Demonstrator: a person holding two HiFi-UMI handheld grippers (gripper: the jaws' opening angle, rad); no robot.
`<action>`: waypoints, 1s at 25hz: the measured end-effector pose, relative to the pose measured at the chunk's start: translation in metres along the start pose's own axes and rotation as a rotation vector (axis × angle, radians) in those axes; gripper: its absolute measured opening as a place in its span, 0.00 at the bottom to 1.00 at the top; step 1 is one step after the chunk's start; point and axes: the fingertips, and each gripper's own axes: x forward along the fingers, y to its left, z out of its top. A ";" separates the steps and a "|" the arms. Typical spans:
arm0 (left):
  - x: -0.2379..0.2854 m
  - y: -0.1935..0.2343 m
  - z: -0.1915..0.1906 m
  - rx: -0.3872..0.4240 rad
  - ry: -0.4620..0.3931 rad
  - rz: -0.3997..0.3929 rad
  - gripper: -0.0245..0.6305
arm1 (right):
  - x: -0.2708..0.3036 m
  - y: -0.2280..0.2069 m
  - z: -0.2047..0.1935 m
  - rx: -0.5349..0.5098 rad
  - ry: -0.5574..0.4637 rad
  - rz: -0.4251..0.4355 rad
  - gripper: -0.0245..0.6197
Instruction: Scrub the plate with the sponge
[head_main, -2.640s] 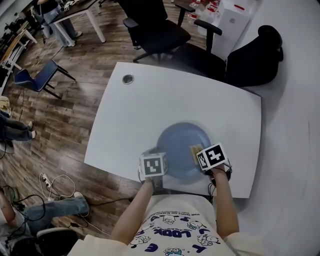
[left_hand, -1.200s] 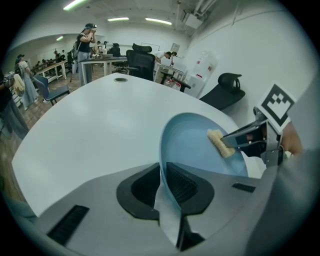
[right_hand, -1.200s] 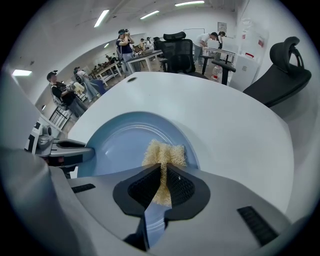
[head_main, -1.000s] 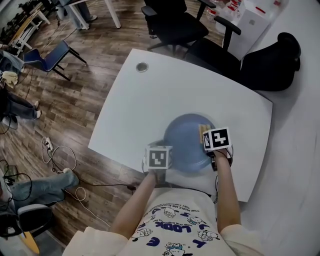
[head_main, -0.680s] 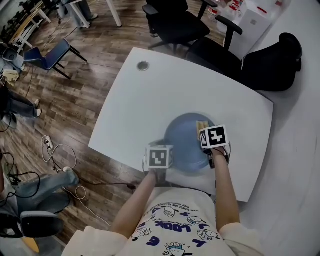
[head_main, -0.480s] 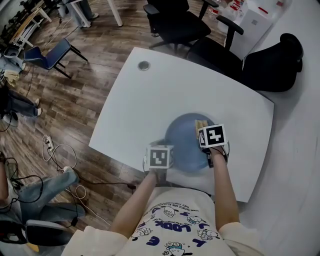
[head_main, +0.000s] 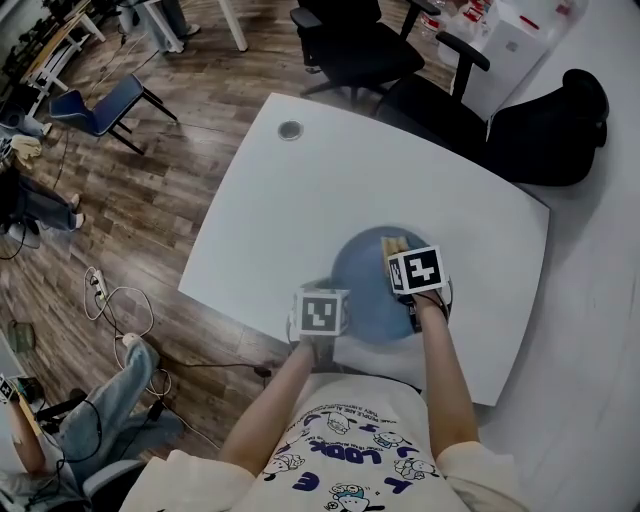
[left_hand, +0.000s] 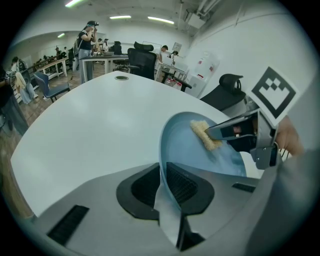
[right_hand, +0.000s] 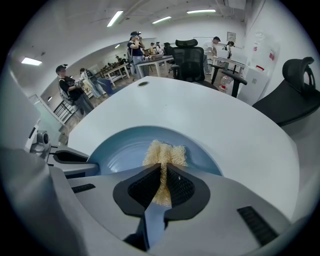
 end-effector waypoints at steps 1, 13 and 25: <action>0.000 -0.001 -0.001 -0.004 0.002 -0.006 0.11 | 0.000 0.002 0.001 -0.004 0.002 0.005 0.11; 0.003 -0.002 -0.002 -0.014 0.011 -0.010 0.11 | 0.011 0.048 0.013 -0.060 0.003 0.137 0.11; 0.002 0.001 -0.003 -0.030 0.011 -0.008 0.11 | 0.013 0.076 0.008 -0.100 0.006 0.200 0.11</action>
